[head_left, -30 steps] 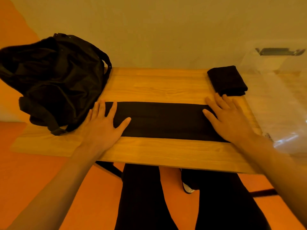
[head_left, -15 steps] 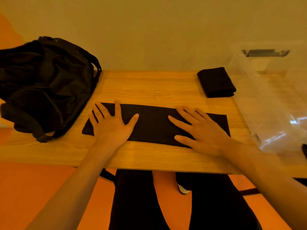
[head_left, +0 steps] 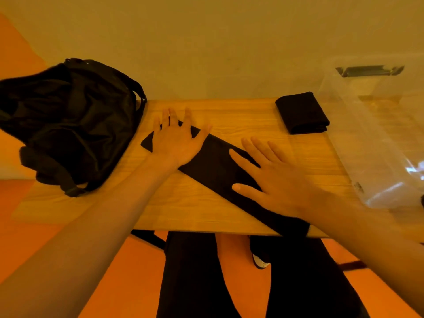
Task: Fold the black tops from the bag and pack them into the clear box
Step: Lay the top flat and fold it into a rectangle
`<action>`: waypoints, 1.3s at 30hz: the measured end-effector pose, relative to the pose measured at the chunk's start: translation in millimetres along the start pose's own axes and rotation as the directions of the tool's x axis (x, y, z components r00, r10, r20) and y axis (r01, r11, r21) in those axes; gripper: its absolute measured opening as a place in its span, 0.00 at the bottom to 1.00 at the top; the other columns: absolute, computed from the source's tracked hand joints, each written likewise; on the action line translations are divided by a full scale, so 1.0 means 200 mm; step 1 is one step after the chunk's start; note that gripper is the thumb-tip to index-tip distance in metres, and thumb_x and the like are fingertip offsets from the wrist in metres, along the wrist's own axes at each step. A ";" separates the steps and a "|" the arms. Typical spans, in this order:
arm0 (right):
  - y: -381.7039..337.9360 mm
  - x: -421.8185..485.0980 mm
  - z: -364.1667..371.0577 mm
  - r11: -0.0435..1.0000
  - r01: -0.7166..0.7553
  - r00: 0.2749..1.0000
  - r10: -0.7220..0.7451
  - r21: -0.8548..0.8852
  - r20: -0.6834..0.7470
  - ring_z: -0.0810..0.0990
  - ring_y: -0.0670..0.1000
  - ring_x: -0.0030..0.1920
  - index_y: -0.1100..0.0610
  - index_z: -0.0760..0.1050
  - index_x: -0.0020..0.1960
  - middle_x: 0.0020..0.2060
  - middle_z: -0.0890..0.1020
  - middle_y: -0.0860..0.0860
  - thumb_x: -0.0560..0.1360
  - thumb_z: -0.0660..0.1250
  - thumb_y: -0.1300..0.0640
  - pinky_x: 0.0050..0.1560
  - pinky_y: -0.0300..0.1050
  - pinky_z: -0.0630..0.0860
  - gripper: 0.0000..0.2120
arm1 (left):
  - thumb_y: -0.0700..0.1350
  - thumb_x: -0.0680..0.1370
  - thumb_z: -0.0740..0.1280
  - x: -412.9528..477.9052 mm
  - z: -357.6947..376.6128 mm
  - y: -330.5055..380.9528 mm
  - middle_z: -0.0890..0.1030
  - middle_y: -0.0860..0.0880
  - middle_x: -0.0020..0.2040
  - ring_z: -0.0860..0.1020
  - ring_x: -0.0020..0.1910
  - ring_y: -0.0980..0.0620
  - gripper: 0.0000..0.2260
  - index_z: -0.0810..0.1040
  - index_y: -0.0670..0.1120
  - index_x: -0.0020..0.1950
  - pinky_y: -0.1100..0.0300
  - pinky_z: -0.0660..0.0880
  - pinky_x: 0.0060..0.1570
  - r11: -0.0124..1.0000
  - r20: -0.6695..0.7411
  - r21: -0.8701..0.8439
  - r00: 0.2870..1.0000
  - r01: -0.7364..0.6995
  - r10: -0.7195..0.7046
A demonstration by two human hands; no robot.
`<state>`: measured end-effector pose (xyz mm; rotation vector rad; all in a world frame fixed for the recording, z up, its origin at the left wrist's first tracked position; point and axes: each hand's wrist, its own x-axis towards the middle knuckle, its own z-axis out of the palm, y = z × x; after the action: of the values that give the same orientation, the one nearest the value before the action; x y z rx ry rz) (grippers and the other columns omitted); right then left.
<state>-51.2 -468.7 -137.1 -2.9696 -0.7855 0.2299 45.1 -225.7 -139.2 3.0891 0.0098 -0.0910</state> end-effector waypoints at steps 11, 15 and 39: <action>0.07 -0.01 0.14 0.982 0.183 0.982 -0.181 -0.052 0.046 0.30 0.48 0.79 0.36 0.34 0.79 0.80 0.36 0.46 0.77 0.36 0.25 0.79 0.58 0.39 0.34 | 0.81 0.69 0.41 0.14 0.17 0.12 0.39 0.37 0.82 0.38 0.82 0.40 0.51 0.39 0.50 0.83 0.39 0.40 0.79 0.999 0.088 0.053 0.996 0.000 -0.004; -0.03 0.01 0.17 1.000 -0.013 1.000 0.014 0.028 -0.018 0.31 0.50 0.79 0.37 0.35 0.79 0.81 0.38 0.48 0.77 0.34 0.25 0.79 0.59 0.39 0.34 | 0.81 0.65 0.38 0.31 0.15 0.16 0.39 0.39 0.82 0.38 0.82 0.43 0.53 0.40 0.53 0.83 0.40 0.40 0.79 0.988 0.119 0.048 0.983 -0.145 0.138; -0.48 0.16 0.26 0.892 -0.421 0.886 0.443 0.163 -0.138 0.39 0.60 0.81 0.47 0.46 0.82 0.81 0.45 0.58 0.79 0.40 0.29 0.76 0.68 0.46 0.37 | 0.82 0.67 0.34 0.58 0.12 0.23 0.44 0.46 0.84 0.40 0.82 0.46 0.48 0.42 0.59 0.83 0.42 0.39 0.79 0.797 0.060 0.203 0.820 -0.568 0.569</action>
<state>-78.1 -367.9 -183.2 -2.9462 -0.0734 0.0378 160.5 -272.7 -167.5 3.1361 -0.9884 -0.0617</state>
